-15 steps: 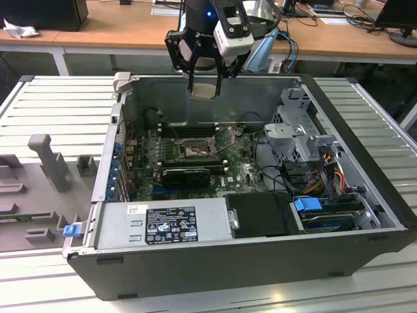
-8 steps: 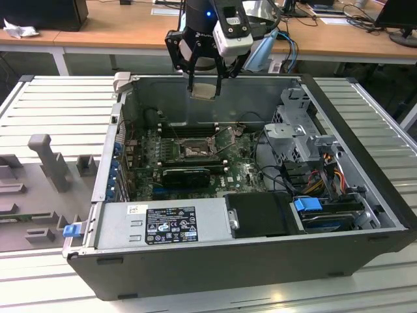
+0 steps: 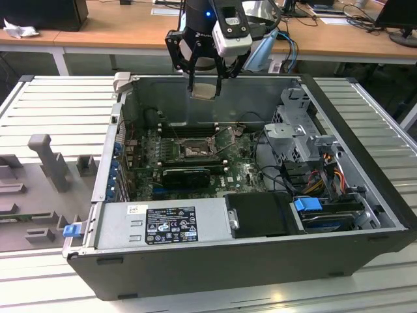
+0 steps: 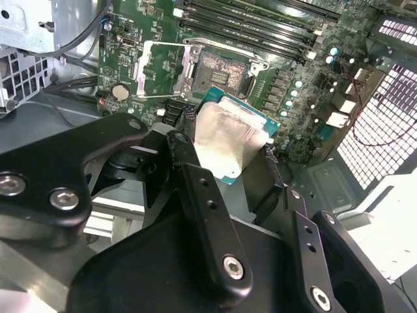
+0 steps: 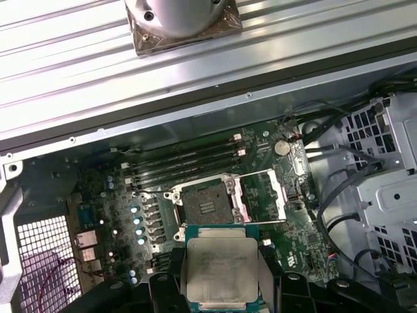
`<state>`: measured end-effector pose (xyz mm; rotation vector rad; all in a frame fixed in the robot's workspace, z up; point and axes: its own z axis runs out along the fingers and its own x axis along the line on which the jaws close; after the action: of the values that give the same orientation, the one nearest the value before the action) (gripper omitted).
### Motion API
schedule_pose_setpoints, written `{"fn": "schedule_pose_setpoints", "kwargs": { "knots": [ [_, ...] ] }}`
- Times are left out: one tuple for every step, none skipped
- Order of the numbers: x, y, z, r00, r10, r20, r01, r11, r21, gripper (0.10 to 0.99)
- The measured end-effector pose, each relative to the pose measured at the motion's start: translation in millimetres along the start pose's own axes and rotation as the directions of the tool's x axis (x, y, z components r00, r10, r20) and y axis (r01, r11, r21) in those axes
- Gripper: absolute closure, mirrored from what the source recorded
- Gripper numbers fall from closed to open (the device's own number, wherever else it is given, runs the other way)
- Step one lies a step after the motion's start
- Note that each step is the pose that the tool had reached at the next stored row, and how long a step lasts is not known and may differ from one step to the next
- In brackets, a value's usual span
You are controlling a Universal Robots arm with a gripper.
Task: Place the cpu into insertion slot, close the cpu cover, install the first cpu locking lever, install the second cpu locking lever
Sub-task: 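Place the cpu into insertion slot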
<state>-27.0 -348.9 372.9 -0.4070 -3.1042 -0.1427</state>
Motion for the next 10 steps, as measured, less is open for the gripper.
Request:
{"fn": "schedule_pose_setpoints", "kwargs": {
  "knots": [
    [0.0, 0.0, 0.0, 1.0000, 0.002, 0.0001, -0.002, 1.0000, 0.000, 0.557],
    [0.0, 0.0, 0.0, 1.0000, 0.004, 0.0003, -0.004, 1.0000, 0.000, 0.557],
    [0.0, 0.0, 0.1, 1.0000, 0.007, 0.0006, -0.007, 1.0000, 0.000, 0.557],
    [0.0, 0.0, 0.1, 0.9999, 0.012, 0.0010, -0.012, 0.9999, 0.000, 0.557],
    [0.0, 0.0, 0.1, 0.9999, 0.014, 0.0012, -0.014, 0.9999, 0.000, 0.557],
    [0.0, 0.0, 0.2, 0.9998, 0.018, 0.0015, -0.018, 0.9998, 0.000, 0.557],
    [0.0, 0.0, 0.2, 0.9998, 0.020, 0.0018, -0.020, 0.9998, 0.000, 0.557],
    [0.0, 0.0, 0.2, 0.9997, 0.022, 0.0020, -0.022, 0.9997, -0.001, 0.557],
    [0.0, 0.0, 0.2, 0.9996, 0.027, 0.0023, -0.027, 0.9996, -0.001, 0.557],
    [0.0, 0.0, 0.2, 0.9996, 0.030, 0.0026, -0.030, 0.9996, -0.001, 0.557]
  ]
}}
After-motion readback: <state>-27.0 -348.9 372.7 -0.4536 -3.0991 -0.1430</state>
